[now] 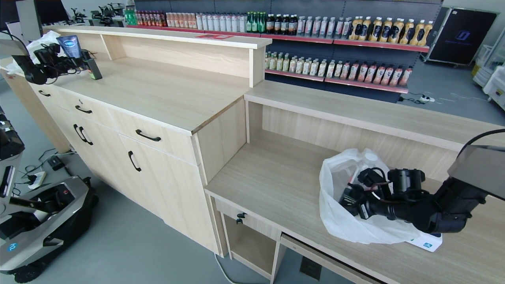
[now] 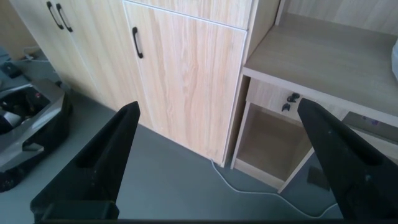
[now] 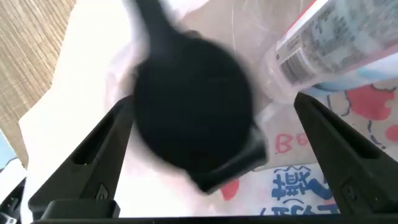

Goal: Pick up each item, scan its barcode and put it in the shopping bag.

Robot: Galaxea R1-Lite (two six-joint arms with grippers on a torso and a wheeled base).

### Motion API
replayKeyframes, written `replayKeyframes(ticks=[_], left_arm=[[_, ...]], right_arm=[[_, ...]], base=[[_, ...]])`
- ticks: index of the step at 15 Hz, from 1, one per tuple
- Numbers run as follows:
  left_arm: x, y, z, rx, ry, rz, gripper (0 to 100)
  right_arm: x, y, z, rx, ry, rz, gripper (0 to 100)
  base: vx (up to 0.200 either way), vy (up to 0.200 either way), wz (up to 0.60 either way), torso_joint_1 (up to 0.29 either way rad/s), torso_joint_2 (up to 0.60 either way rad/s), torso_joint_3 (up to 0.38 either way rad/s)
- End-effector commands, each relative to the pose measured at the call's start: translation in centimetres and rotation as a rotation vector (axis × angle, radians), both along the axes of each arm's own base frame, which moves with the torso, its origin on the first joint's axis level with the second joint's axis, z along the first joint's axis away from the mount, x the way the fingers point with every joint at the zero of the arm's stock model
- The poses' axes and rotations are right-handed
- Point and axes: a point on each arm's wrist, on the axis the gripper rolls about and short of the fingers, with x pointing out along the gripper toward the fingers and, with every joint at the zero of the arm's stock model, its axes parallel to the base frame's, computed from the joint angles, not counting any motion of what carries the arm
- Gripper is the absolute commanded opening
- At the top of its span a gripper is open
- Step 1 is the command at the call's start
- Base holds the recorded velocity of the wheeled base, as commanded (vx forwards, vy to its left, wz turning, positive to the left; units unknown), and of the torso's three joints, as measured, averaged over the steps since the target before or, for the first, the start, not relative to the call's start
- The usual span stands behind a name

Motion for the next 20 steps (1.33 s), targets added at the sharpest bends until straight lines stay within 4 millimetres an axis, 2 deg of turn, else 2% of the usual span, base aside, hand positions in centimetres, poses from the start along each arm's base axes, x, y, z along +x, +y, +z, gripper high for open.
replayKeyframes(ticks=[1, 5, 8, 9, 10, 13, 16, 19, 20], left_arm=[[0.0, 0.0, 0.0, 0.000, 0.000, 0.001, 100], [0.0, 0.0, 0.0, 0.000, -0.002, 0.001, 100], [0.0, 0.0, 0.0, 0.000, -0.002, 0.001, 100], [0.0, 0.0, 0.0, 0.000, -0.002, 0.001, 100], [0.0, 0.0, 0.0, -0.001, 0.000, 0.001, 100], [0.0, 0.0, 0.0, 0.000, 0.000, 0.001, 100], [0.0, 0.0, 0.0, 0.000, 0.000, 0.001, 100], [0.0, 0.0, 0.0, 0.000, 0.000, 0.001, 100], [0.0, 0.0, 0.0, 0.000, 0.000, 0.001, 100]], right_arm=[[-0.6, -0.2, 4.1, 0.003, -0.103, -0.005, 100], [-2.1, -1.8, 8.3, -0.010, -0.181, -0.050, 100], [-5.8, -2.1, 13.2, -0.018, -0.229, -0.072, 100], [-8.0, -2.5, 15.4, -0.031, -0.270, -0.089, 100], [-9.7, -3.0, 16.7, -0.055, -0.308, -0.105, 100], [-13.8, -5.8, 19.2, -0.284, -0.399, -0.219, 100], [-16.0, -6.7, 22.1, -0.265, -0.491, -0.350, 100], [-18.0, -6.4, 25.1, -0.233, -0.560, -0.531, 100], [-18.8, -6.3, 25.6, -0.234, -0.540, -0.544, 100]], base=[[0.000, 0.000, 0.00, 0.000, 0.00, 0.000], [0.000, 0.000, 0.00, 0.000, 0.00, 0.000], [0.000, 0.000, 0.00, 0.000, 0.00, 0.000], [0.000, 0.000, 0.00, 0.000, 0.00, 0.000], [0.000, 0.000, 0.00, 0.000, 0.00, 0.000], [0.000, 0.000, -0.20, 0.001, 0.00, 0.001], [0.000, 0.000, -0.60, 0.001, 0.00, 0.002], [0.000, 0.000, -0.60, -0.006, 0.00, 0.006], [0.000, 0.000, -0.60, 0.017, 0.01, -0.007]])
